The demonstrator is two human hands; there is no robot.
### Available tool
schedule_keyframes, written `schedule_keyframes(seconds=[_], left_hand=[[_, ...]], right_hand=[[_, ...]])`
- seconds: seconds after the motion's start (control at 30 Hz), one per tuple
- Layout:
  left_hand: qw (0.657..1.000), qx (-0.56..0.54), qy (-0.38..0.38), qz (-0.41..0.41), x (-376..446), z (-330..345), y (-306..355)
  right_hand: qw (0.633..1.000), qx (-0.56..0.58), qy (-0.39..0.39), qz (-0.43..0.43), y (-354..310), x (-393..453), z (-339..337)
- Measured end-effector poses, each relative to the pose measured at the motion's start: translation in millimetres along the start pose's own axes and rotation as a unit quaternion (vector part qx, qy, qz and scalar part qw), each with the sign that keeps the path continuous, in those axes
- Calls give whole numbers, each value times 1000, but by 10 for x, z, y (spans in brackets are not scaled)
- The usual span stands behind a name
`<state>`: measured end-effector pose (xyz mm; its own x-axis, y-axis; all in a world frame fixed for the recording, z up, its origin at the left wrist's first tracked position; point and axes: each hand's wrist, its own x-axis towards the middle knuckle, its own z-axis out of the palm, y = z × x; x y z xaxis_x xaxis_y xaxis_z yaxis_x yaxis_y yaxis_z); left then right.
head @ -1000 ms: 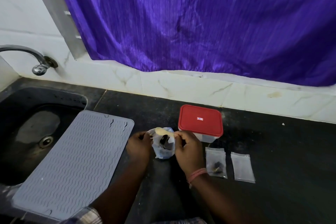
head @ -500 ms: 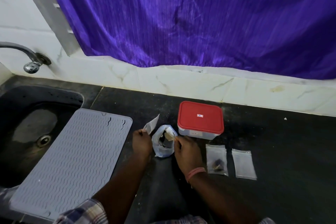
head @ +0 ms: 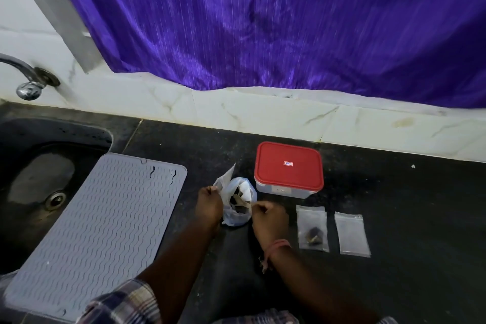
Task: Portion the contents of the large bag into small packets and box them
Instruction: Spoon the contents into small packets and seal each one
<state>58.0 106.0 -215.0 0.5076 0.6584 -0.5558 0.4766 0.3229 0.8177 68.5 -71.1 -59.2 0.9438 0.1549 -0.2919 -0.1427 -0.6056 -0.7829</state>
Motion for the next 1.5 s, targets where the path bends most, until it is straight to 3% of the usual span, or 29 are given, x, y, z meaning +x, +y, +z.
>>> schedule_keyframes(seconds=[0.1, 0.23, 0.37, 0.63, 0.77, 0.9, 1.1, 1.23, 1.33, 1.4, 1.5], left_hand=[[1000, -2, 13, -9, -110, -16, 126], [1000, 1, 26, -1, -634, -41, 622], [992, 79, 83, 54, -1021, -132, 978], [958, 148, 140, 199, -1427, -284, 1272], [945, 201, 134, 219, -1482, -307, 1323], [943, 228, 98, 222, -1481, -332, 1251], [936, 213, 100, 260, -1632, -279, 1209], [930, 212, 102, 284, -1643, -281, 1168], [934, 204, 94, 277, -1662, -257, 1190], [939, 194, 94, 269, -1649, -252, 1198], [950, 173, 107, 238, -1646, -249, 1222]], right_hand=[[993, 75, -8, 86, 10, 9, -66], [986, 122, 0, 118, 60, -29, -99], [975, 172, 42, 136, -17, -85, -216], [958, 253, 67, 117, -182, -224, -388], [964, 255, 50, 63, -314, -251, -411], [978, 201, 41, 17, -357, -263, -349], [986, 149, 55, -40, -436, -296, -323], [988, 45, 82, -124, -466, -333, -286], [963, -49, 77, -253, -410, -355, -220], [927, -148, 44, -342, -311, -340, -188], [877, -269, 10, -398, -165, -278, -156]])
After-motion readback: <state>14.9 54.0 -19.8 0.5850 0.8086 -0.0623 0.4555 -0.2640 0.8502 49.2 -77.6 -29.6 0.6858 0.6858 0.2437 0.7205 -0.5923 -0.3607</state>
